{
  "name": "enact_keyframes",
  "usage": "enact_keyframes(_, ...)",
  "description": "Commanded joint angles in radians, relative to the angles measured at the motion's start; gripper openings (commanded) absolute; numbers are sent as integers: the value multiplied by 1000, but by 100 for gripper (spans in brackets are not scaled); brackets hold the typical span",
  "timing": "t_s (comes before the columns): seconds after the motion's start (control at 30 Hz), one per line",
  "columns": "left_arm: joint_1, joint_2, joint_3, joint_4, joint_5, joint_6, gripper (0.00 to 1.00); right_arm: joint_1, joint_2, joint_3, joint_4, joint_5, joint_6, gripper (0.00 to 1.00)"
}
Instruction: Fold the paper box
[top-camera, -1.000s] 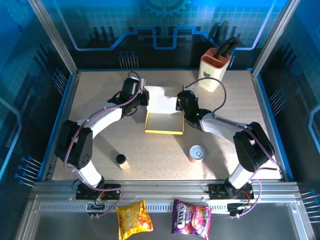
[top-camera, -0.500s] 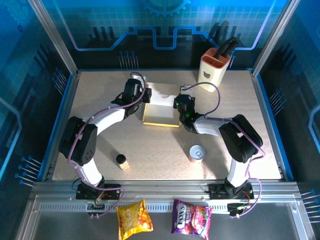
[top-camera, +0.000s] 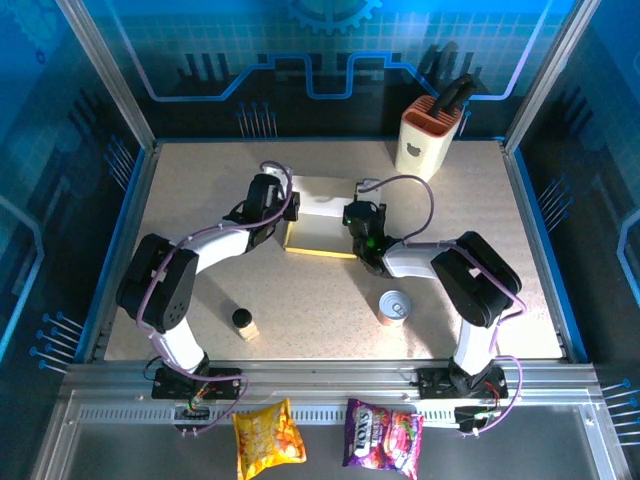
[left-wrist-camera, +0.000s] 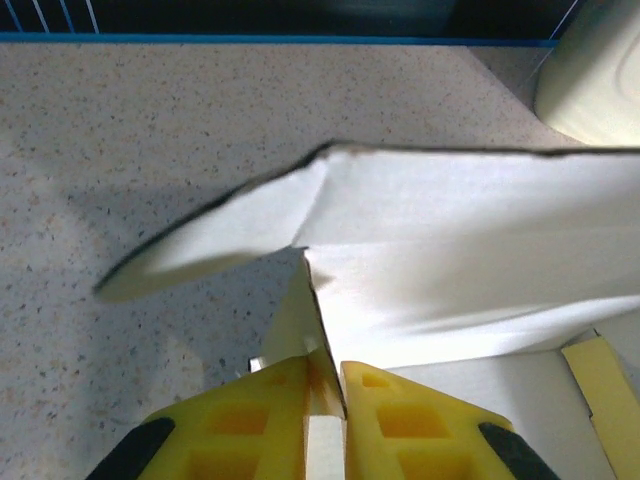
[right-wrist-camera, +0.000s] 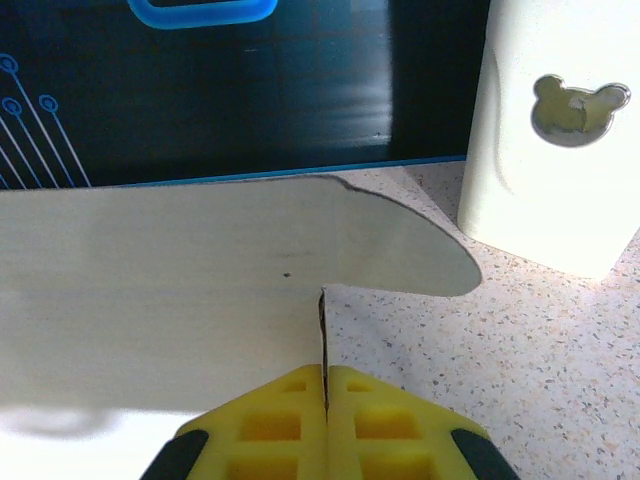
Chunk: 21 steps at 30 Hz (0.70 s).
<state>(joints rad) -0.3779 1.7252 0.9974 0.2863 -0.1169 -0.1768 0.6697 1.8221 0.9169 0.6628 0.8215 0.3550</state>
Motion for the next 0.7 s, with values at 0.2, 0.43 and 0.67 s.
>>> enact_keyframes(0.2, -34, -55, -59, 8, 47, 49, 11, 63, -7, 63, -115, 66, 128, 0)
enact_keyframes(0.43, -32, -86, -69, -33, 25, 92, 9, 66, -7, 117, -261, 107, 210, 0)
enact_keyframes(0.67, -33, -104, -101, -36, 28, 110, 9, 80, 8, 91, -228, 126, 194, 0)
